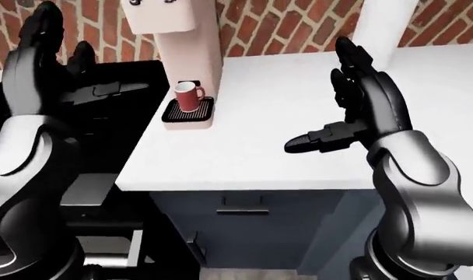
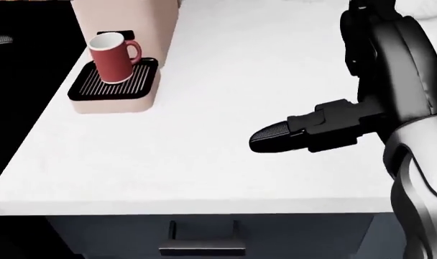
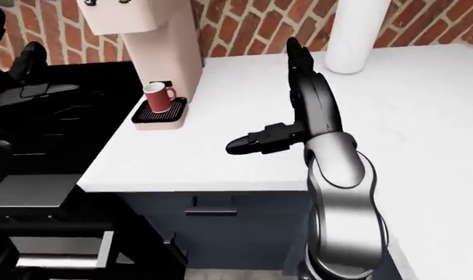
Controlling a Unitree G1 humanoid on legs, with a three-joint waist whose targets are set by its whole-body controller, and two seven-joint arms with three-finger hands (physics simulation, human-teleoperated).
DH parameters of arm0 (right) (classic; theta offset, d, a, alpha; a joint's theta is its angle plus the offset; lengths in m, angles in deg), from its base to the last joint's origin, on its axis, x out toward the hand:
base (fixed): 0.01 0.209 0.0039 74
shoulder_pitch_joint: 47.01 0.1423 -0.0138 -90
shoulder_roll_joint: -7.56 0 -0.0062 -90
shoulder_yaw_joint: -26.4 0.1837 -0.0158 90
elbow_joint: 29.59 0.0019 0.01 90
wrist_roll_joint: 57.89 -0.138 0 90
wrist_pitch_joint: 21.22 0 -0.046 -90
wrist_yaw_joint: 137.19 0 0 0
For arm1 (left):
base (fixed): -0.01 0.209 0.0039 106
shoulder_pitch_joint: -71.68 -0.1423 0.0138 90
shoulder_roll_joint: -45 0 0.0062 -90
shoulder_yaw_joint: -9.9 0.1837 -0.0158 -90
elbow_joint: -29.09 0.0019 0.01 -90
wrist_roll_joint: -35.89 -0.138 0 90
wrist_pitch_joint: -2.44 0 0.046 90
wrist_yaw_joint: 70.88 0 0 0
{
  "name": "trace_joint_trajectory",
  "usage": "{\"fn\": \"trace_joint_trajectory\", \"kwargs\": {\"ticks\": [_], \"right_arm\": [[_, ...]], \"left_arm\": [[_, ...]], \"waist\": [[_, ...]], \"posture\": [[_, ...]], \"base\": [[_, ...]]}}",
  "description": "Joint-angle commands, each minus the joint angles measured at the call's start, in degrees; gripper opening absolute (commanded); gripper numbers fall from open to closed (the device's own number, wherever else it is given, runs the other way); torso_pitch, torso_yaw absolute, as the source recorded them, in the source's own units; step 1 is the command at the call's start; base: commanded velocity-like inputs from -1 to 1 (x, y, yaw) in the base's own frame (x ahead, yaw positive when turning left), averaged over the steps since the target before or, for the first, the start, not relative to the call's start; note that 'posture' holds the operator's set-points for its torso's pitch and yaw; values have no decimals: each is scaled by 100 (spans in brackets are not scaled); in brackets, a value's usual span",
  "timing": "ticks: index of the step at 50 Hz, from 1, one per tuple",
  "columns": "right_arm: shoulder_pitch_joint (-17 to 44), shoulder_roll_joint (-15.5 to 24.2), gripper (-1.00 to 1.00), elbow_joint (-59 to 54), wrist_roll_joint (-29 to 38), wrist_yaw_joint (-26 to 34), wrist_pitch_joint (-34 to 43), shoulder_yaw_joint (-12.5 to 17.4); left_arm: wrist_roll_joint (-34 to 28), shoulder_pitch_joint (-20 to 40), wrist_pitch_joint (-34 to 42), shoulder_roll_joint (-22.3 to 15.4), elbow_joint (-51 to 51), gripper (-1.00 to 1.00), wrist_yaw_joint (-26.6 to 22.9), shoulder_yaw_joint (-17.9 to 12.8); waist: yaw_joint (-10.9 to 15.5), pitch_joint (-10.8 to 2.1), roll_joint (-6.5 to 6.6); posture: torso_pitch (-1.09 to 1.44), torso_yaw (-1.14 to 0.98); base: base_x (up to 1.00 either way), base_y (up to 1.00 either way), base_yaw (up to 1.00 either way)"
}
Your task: Press the button on the coffee machine to serve coffee.
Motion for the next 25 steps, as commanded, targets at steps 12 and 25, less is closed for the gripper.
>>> {"fn": "trace_joint_trajectory", "kwargs": {"ticks": [12,25], "right_arm": [[50,-30,100,115,263,153,-199,17],[47,-34,100,185,286,201,-161,45]], "left_arm": [[8,53,-102,35,-45,100,-73,81],[-16,22,-96,60,-63,100,-122,100]], "waist": [[58,-169,439],[39,43,506]], "posture": [[0,0],[0,0]], "base": [[0,10,0],[-1,58,0]]}}
